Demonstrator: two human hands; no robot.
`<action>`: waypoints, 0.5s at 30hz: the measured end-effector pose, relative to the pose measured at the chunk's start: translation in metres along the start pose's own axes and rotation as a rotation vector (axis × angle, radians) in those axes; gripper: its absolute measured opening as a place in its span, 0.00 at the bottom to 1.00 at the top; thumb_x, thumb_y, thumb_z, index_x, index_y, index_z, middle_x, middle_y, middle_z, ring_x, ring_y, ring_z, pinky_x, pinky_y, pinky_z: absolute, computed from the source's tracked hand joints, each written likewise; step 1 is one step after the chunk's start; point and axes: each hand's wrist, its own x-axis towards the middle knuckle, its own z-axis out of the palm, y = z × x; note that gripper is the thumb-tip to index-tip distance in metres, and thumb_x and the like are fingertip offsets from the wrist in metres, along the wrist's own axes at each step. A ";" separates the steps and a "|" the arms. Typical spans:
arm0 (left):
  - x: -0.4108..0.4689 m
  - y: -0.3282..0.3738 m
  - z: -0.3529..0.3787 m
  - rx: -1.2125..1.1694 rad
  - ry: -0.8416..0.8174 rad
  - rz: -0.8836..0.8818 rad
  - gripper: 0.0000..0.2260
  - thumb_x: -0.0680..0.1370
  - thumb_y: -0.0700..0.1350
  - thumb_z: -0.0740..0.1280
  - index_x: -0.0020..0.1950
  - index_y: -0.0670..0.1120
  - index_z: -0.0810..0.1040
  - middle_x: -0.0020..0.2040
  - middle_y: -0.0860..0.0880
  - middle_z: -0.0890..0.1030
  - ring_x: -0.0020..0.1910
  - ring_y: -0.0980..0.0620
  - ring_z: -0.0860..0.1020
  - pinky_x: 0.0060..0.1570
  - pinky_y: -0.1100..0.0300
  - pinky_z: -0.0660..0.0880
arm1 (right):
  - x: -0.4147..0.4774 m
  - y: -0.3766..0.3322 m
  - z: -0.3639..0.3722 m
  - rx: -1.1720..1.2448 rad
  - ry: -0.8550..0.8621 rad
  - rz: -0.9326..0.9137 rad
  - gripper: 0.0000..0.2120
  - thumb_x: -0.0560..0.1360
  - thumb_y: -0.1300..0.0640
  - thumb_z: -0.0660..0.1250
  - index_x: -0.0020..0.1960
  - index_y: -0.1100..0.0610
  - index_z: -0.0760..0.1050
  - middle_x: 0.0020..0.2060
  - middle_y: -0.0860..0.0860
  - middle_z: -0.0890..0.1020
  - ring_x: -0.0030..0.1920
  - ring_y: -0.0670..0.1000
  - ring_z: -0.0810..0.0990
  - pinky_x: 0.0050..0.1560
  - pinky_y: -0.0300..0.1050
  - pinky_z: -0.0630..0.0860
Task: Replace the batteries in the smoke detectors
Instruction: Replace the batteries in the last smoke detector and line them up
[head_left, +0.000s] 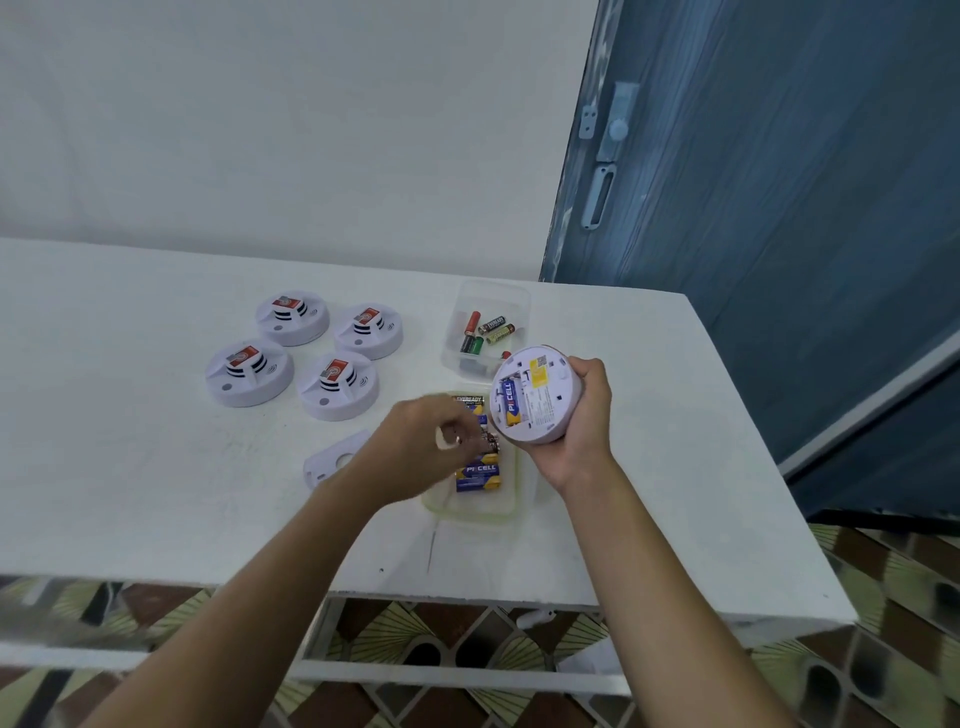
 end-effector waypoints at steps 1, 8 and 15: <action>0.002 0.003 -0.002 -0.016 0.107 0.004 0.04 0.73 0.47 0.74 0.46 0.50 0.82 0.41 0.55 0.79 0.40 0.58 0.76 0.38 0.72 0.67 | -0.001 0.001 0.000 -0.006 -0.008 0.006 0.19 0.74 0.44 0.59 0.58 0.52 0.78 0.55 0.57 0.81 0.53 0.59 0.77 0.53 0.56 0.73; 0.015 0.018 -0.006 0.031 0.156 0.009 0.19 0.70 0.51 0.77 0.59 0.48 0.82 0.52 0.52 0.81 0.43 0.59 0.79 0.43 0.75 0.72 | -0.009 0.000 0.007 -0.049 -0.072 0.042 0.18 0.75 0.44 0.57 0.55 0.51 0.79 0.47 0.55 0.83 0.44 0.55 0.81 0.42 0.46 0.74; 0.015 0.033 -0.010 0.089 0.098 -0.037 0.21 0.70 0.51 0.76 0.61 0.45 0.82 0.53 0.48 0.83 0.48 0.53 0.81 0.49 0.60 0.78 | -0.011 -0.002 0.010 -0.099 -0.088 0.019 0.15 0.77 0.46 0.56 0.52 0.51 0.79 0.44 0.54 0.83 0.44 0.54 0.79 0.41 0.45 0.75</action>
